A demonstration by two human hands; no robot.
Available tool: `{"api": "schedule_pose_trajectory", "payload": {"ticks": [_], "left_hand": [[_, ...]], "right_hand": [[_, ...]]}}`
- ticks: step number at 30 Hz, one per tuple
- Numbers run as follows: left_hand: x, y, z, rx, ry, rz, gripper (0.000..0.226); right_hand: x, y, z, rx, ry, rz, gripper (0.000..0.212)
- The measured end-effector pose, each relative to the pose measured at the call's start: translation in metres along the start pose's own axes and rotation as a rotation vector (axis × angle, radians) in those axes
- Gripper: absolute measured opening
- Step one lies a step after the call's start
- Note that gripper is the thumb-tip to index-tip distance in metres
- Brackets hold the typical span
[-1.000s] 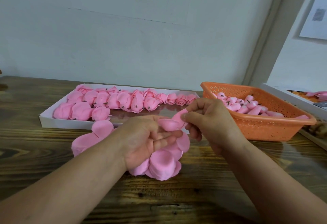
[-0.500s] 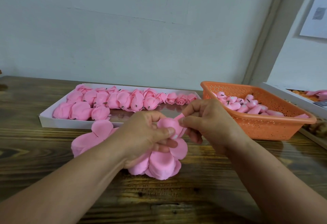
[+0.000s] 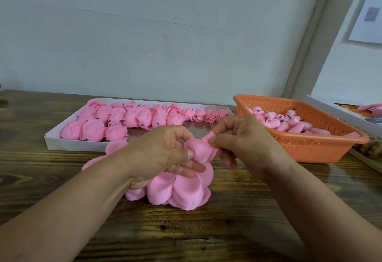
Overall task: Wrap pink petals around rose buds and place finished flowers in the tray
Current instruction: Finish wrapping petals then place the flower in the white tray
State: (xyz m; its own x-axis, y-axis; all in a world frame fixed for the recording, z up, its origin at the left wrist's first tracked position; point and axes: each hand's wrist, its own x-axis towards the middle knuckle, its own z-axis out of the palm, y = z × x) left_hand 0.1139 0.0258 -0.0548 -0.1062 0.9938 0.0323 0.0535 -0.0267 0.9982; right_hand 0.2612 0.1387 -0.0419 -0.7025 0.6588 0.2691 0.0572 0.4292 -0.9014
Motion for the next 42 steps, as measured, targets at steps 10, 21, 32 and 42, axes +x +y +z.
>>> {"api": "schedule_pose_trajectory", "payload": {"ticks": [10, 21, 32, 42], "left_hand": [[-0.001, -0.002, 0.001, 0.089, 0.042, -0.017, 0.002], [0.0, 0.0, 0.004, 0.135, 0.153, 0.004, 0.038], [0.003, -0.002, 0.015, 0.043, 0.308, 0.108, 0.017], [0.005, -0.01, 0.021, 0.038, 0.273, 0.09, 0.025]], "right_hand": [[-0.004, -0.004, 0.004, -0.018, -0.115, 0.013, 0.017], [-0.008, -0.009, 0.012, -0.054, -0.102, -0.023, 0.016], [-0.001, 0.0, 0.009, 0.099, 0.131, 0.064, 0.024], [-0.003, -0.001, 0.011, 0.165, 0.051, 0.034, 0.021]]}}
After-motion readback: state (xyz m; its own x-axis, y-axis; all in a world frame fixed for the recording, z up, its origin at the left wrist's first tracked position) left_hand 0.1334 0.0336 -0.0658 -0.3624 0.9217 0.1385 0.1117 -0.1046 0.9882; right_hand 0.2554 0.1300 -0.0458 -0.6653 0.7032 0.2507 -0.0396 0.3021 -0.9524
